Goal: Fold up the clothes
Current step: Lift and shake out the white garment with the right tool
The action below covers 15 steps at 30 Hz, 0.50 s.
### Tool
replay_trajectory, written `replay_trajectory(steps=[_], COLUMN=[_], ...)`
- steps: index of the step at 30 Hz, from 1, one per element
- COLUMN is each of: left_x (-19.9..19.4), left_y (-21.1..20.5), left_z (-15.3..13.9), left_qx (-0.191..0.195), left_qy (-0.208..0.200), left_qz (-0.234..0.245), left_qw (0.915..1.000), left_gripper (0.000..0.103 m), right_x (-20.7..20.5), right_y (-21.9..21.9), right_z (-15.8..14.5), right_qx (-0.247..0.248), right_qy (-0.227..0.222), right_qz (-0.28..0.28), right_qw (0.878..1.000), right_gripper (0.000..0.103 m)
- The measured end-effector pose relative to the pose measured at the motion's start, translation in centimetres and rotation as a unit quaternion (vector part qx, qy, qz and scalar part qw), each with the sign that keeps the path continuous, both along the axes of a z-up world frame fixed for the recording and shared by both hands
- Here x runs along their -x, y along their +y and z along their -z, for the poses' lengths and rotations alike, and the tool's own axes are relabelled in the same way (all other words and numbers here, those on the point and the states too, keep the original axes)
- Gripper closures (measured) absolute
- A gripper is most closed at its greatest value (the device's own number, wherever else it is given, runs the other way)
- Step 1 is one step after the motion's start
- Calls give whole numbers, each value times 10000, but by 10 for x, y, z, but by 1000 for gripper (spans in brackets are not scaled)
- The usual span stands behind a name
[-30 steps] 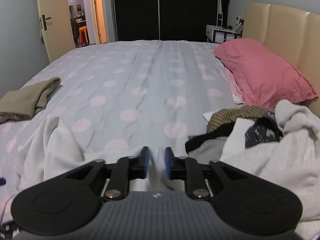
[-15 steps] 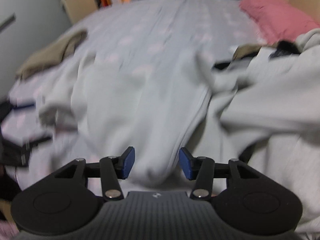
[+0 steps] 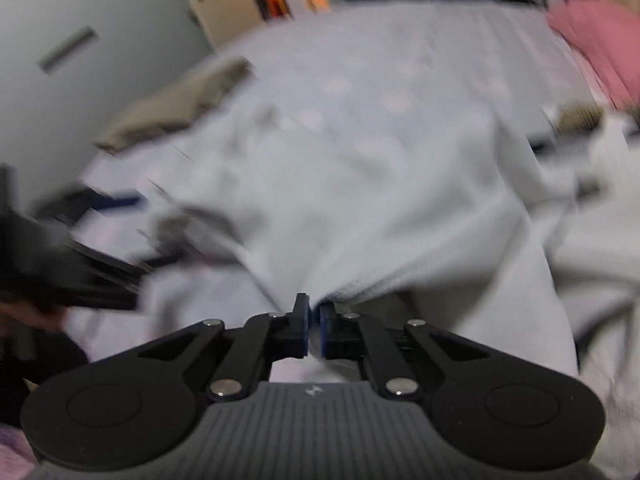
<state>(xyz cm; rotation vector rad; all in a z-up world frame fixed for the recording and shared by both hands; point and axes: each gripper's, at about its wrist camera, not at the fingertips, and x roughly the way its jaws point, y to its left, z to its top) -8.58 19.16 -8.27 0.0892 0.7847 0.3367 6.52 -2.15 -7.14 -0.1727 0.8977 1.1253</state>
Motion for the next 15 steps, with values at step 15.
replay_trajectory(steps=[15], left_x=[26], left_y=[-7], left_z=[-44], left_qx=[-19], left_qy=[-883], left_qz=[224], left_qw=[9958], left_gripper=[6], right_x=[27], right_y=[61], right_z=[-211], right_qx=[-1835], right_qy=[-1542], right_qz=[-118], right_qw=[9708], right_gripper=[97])
